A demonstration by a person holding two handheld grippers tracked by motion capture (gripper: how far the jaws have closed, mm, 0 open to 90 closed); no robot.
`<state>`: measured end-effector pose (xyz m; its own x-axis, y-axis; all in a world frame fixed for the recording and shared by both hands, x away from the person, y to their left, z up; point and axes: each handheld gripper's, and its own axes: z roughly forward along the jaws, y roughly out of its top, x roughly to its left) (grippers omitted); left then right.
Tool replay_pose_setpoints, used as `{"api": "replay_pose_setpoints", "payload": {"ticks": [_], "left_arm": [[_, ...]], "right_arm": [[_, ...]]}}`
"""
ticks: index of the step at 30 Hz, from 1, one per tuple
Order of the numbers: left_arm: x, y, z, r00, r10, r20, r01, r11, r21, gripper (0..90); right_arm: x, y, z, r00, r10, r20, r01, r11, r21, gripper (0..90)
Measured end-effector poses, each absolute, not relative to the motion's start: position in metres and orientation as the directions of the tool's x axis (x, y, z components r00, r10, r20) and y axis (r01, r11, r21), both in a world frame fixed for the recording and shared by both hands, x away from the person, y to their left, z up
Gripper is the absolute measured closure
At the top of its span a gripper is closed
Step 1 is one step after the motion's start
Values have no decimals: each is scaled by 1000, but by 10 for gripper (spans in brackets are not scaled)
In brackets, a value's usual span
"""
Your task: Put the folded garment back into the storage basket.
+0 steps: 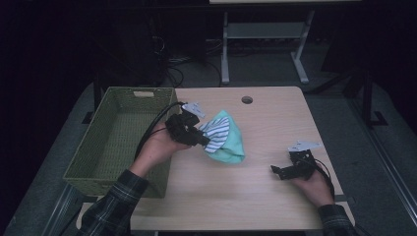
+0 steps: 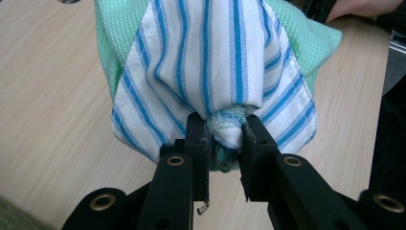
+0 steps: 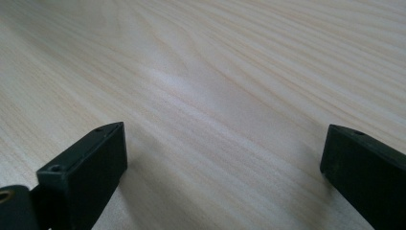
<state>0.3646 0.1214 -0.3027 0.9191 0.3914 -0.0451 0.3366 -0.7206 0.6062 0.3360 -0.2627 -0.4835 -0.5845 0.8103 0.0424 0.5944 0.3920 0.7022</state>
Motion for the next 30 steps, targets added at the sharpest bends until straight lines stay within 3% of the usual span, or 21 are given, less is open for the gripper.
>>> {"api": "replay_pose_setpoints", "payload": {"ticks": [30], "left_arm": [[362,222,-273,808,589,-10,469,-633,616,754]], "right_arm": [[336,-263,-484,-584,810,43,594,392,703,18]]}}
